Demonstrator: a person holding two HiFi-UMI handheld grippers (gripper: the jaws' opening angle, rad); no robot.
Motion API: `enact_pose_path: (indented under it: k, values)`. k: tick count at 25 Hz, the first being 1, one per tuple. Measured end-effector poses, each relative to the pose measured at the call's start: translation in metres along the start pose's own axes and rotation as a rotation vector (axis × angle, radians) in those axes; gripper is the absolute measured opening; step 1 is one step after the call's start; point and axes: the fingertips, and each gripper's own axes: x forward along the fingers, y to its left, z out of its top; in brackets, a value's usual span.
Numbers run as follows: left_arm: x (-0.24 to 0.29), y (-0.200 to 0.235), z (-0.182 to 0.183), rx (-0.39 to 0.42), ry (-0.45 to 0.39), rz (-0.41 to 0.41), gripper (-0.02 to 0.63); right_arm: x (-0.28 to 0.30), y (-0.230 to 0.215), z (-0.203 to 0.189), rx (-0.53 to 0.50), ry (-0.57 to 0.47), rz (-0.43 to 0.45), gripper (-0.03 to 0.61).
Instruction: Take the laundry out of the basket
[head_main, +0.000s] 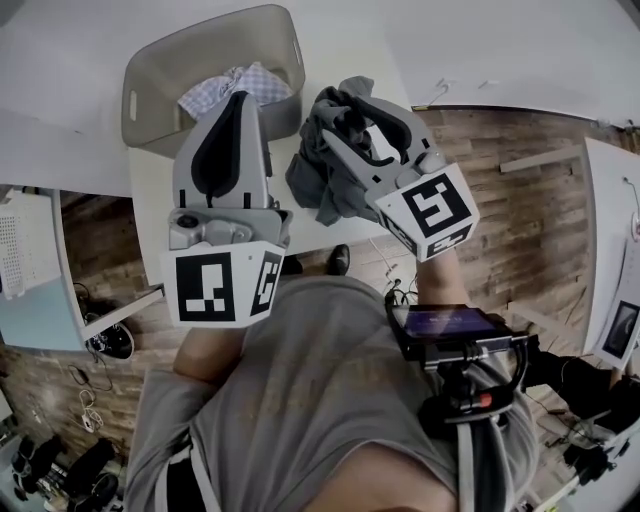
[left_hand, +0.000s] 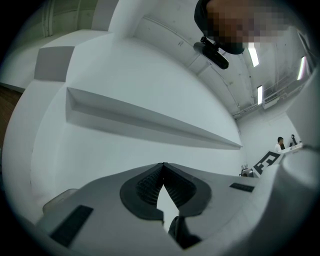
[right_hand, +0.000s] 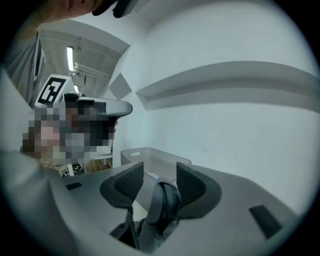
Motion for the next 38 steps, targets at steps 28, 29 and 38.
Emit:
enact_pose_path:
  k: [28, 29, 38]
  values:
    - [-0.025, 0.001, 0.019, 0.059, -0.050, 0.118, 0.008, -0.021, 0.029, 0.083, 0.028, -0.378, 0.068, 0.015]
    - [-0.024, -0.001, 0.019, 0.062, -0.044, 0.131, 0.008, -0.023, 0.027, 0.083, 0.034, -0.383, 0.078, 0.016]
    - [-0.036, 0.008, 0.003, 0.077, 0.027, 0.207, 0.008, -0.021, 0.027, 0.072, 0.111, -0.403, 0.121, 0.016]
